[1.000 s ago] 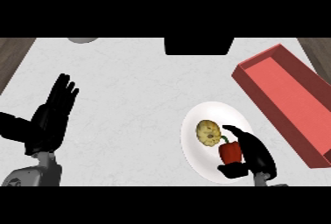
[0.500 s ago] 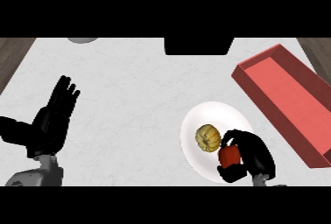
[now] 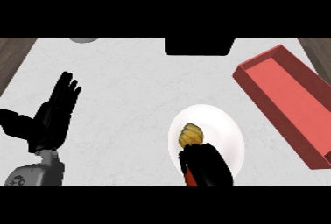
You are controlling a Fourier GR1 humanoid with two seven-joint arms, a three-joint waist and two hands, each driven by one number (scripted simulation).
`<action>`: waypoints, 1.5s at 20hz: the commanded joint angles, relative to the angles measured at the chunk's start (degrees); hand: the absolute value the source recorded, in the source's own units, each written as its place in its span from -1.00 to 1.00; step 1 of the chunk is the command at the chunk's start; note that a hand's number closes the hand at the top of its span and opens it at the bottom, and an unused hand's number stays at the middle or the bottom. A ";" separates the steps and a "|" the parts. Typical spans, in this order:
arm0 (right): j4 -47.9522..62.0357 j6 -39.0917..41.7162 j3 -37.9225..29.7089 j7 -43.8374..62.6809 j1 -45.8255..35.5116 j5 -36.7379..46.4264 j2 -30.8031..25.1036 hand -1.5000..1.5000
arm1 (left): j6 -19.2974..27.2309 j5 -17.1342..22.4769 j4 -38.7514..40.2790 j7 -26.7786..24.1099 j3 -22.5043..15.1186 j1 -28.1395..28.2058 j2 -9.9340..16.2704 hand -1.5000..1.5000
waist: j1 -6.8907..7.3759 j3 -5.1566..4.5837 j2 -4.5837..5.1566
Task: Pick the bell pepper from the plate and place it in the cardboard box
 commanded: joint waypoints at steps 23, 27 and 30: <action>-37.95 10.10 -9.11 17.26 -5.33 7.01 7.52 1.00 | -0.35 -0.12 -3.34 1.65 -0.66 1.92 -0.18 0.00 | -0.27 0.05 0.16; -35.63 14.40 -25.61 14.07 -12.33 -2.41 6.41 1.00 | -0.55 0.02 1.30 -1.31 1.44 -0.99 0.59 0.00 | -0.29 0.04 0.34; -31.86 16.05 -32.92 11.89 -14.12 -6.20 3.27 1.00 | 0.63 -0.91 -0.83 -1.24 -0.22 2.44 -1.39 0.00 | -0.16 0.04 0.24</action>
